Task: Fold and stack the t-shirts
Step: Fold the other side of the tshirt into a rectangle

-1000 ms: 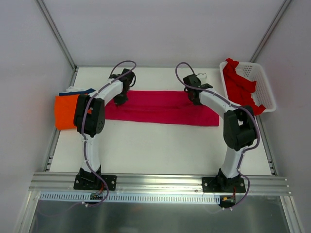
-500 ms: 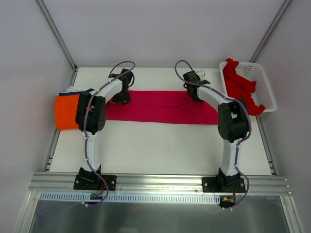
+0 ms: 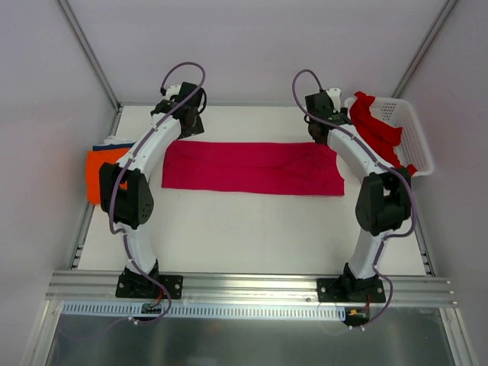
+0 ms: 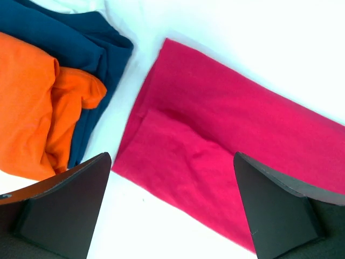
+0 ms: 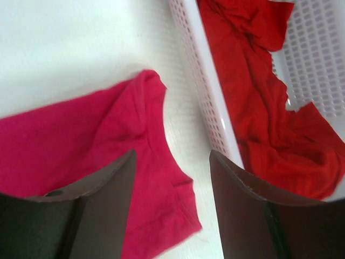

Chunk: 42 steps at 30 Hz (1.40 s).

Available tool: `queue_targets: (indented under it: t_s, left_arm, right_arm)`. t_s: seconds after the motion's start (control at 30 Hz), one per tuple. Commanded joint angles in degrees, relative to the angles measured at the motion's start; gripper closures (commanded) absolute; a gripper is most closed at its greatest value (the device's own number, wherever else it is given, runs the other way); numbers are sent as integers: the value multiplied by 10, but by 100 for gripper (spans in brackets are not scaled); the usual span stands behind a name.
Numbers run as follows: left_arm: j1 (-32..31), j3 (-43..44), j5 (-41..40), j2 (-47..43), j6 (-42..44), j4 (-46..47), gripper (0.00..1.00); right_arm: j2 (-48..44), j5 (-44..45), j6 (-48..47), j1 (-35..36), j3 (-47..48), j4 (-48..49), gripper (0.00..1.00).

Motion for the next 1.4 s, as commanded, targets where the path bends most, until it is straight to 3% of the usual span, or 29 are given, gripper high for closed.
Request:
queue_targets:
  t_s: [0.0, 0.17, 0.27, 0.3, 0.4, 0.43, 0.47, 0.5, 0.67, 0.7, 0.73, 1.13, 1.37]
  left_arm:
    - [-29, -33, 6, -58, -15, -10, 1]
    - [-79, -56, 26, -27, -29, -10, 1]
    - [-92, -49, 44, 11, -32, -9, 1]
    - [-93, -49, 60, 20, -37, -10, 2]
    - [-95, -52, 70, 49, -44, -10, 9]
    - [-95, -53, 70, 55, -45, -10, 9]
    - [-96, -55, 73, 65, -45, -9, 13]
    - [-96, -56, 77, 70, -47, -9, 25]
    - [-96, -56, 87, 95, -50, -9, 58]
    - [-96, -56, 88, 98, -50, -10, 70]
    - [-96, -56, 89, 103, -49, -9, 73]
    - [-95, -63, 83, 123, -44, -8, 75]
    - [-95, -75, 76, 124, -43, -6, 75]
  right_arm:
    - [-96, -3, 0, 11, -50, 1, 40]
    - [-156, -23, 18, 17, -127, -9, 43]
    - [-161, -40, 33, 17, -162, -9, 60]
    - [-159, -45, 41, 17, -167, -13, 75]
    - [-140, -60, 54, 17, -180, -22, 97]
    - [-132, -68, 53, 17, -180, -27, 99]
    - [-113, -71, 66, 18, -178, -33, 99]
    - [-105, -77, 69, 18, -176, -37, 99]
    - [-34, -101, 82, 20, -159, -43, 99]
    - [-25, -103, 82, 21, -151, -43, 99]
    - [-16, -105, 82, 21, -146, -44, 99]
    - [57, -108, 85, 23, -108, -38, 99]
    - [-20, -100, 83, 26, -116, -28, 100]
